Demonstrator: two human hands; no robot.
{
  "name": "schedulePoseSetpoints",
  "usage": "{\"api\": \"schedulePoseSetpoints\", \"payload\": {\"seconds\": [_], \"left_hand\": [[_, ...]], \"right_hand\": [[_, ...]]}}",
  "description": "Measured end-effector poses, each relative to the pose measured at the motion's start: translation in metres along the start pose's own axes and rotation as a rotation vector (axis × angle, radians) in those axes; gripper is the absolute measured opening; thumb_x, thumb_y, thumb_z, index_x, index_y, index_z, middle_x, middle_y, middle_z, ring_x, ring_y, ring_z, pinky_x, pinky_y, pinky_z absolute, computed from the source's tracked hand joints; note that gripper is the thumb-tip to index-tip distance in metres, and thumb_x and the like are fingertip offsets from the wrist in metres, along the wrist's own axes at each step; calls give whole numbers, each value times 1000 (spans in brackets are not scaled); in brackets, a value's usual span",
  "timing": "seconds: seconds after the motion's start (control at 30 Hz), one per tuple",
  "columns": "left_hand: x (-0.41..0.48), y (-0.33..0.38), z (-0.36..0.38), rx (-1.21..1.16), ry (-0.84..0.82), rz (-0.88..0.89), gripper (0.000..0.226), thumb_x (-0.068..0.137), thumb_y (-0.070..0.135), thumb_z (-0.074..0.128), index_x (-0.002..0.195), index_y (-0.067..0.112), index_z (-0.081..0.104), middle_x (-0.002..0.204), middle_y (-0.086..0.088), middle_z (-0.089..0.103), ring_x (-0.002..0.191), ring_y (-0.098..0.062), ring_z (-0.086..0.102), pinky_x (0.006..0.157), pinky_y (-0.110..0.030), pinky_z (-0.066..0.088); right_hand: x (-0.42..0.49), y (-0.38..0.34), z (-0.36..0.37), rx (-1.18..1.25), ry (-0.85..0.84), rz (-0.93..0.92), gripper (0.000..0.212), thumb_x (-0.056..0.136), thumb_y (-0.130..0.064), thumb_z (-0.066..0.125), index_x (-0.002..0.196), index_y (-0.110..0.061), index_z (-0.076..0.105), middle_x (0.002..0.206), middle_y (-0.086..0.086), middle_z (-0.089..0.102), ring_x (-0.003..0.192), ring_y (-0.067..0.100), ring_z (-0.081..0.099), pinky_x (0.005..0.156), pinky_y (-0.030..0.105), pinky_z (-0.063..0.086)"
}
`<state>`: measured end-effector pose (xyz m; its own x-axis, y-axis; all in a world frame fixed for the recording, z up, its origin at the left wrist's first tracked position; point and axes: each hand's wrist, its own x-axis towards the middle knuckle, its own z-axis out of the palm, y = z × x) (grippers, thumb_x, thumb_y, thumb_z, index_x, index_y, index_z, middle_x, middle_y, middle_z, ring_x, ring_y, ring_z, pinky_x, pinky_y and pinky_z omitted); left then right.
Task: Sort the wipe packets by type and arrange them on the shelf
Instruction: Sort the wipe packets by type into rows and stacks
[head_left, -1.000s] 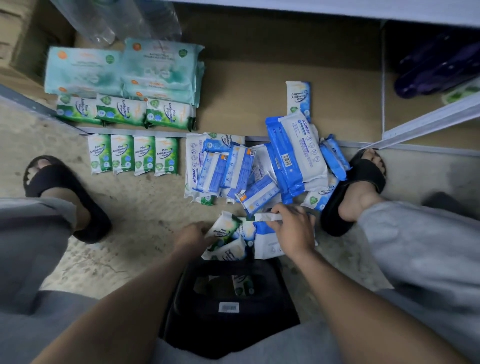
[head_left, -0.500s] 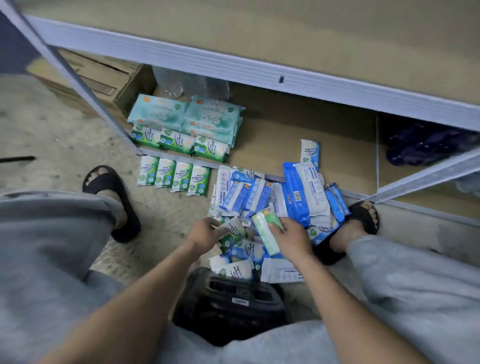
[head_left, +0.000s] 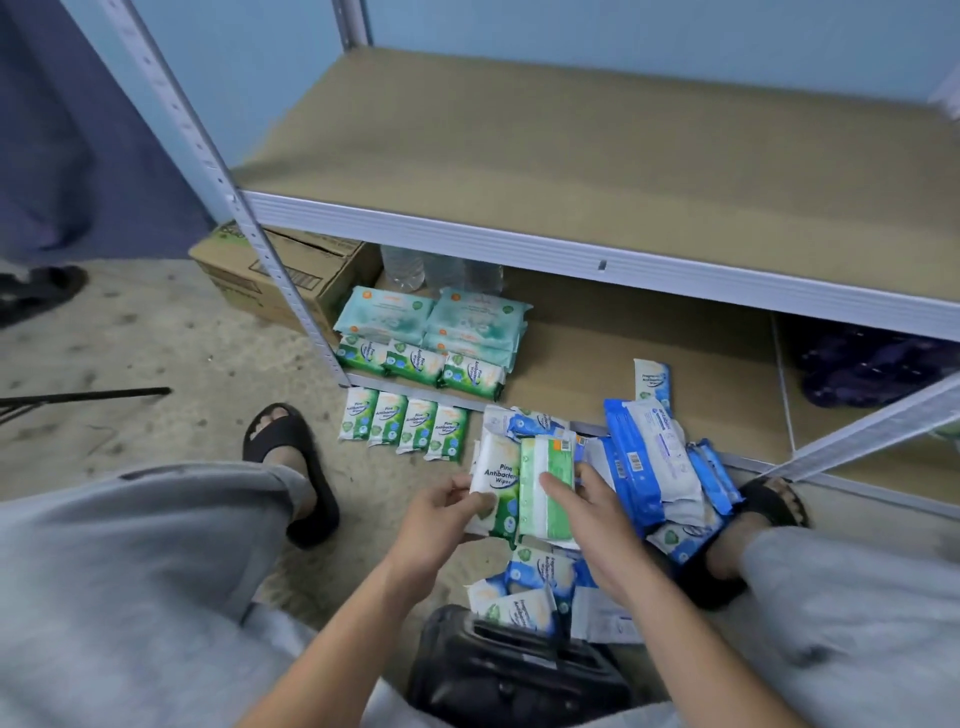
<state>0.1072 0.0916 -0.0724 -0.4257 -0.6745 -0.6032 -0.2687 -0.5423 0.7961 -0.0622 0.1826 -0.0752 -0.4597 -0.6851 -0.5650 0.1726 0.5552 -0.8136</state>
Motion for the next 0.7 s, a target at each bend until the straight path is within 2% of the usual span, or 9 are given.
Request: {"api": "schedulePoseSetpoints", "payload": {"seconds": [0.1, 0.17, 0.27, 0.37, 0.43, 0.5, 0.57, 0.63, 0.7], "left_hand": [[-5, 2, 0, 16, 47, 74, 24, 90, 13, 72, 113, 19, 67, 100, -1, 75, 92, -16, 71, 79, -31, 57], [-5, 3, 1, 15, 66, 107, 32, 90, 12, 72, 118, 26, 65, 102, 3, 74, 96, -18, 71, 81, -34, 58], [-5, 5, 3, 46, 28, 104, 34, 89, 13, 72, 118, 30, 68, 102, 5, 75, 97, -19, 70, 89, -41, 57], [-5, 5, 6, 55, 5, 110, 30, 89, 14, 71, 114, 30, 71, 104, 3, 75, 97, -20, 70, 91, -42, 56], [-5, 5, 8, 22, 1, 117, 31, 90, 10, 69, 115, 27, 71, 106, 0, 74, 96, -19, 70, 87, -37, 56], [-5, 6, 9, -22, -21, 102, 33, 91, 8, 67, 119, 26, 68, 108, -2, 75, 98, -22, 70, 87, -38, 56], [-3, 7, 10, -49, -49, 80, 35, 92, 8, 66, 123, 25, 65, 108, -4, 75, 101, -26, 70, 94, -44, 55], [-2, 8, 11, -67, -65, 70, 36, 93, 6, 65, 125, 23, 63, 108, -6, 75, 100, -24, 71, 95, -45, 54], [-2, 8, 13, -71, -76, 66, 35, 93, 6, 64, 125, 21, 63, 110, -6, 75, 99, -24, 71, 96, -47, 54]], "right_hand": [[-5, -5, 5, 30, 18, -77, 18, 95, -36, 64, 113, -37, 65, 103, -14, 73, 97, 7, 68, 87, 34, 53], [-7, -5, 7, -15, 100, -127, 16, 94, -35, 64, 110, -38, 66, 100, -13, 72, 94, 11, 68, 83, 36, 56], [-9, -6, 9, -51, 161, -149, 20, 94, -37, 63, 113, -42, 66, 100, -18, 72, 95, 8, 67, 79, 32, 56], [-9, -6, 9, -54, 89, -133, 24, 96, -36, 60, 116, -48, 64, 108, -23, 70, 98, 4, 66, 84, 31, 55], [-8, -7, 8, -43, 18, -96, 34, 96, -41, 58, 129, -50, 58, 120, -27, 65, 111, 1, 61, 93, 30, 51], [-8, -10, 8, -11, -60, -58, 43, 98, -45, 56, 140, -51, 49, 131, -28, 59, 119, -1, 56, 89, 23, 48], [-10, -15, 8, 34, -121, -44, 41, 99, -49, 51, 139, -55, 43, 133, -34, 51, 117, -8, 51, 84, 16, 42], [-9, -16, 7, 69, -144, -26, 42, 101, -52, 46, 143, -52, 39, 133, -35, 43, 121, -7, 43, 98, 20, 36], [-6, -13, 9, 83, -143, -14, 48, 99, -54, 46, 146, -46, 42, 145, -28, 41, 134, -2, 38, 113, 29, 30]]}}
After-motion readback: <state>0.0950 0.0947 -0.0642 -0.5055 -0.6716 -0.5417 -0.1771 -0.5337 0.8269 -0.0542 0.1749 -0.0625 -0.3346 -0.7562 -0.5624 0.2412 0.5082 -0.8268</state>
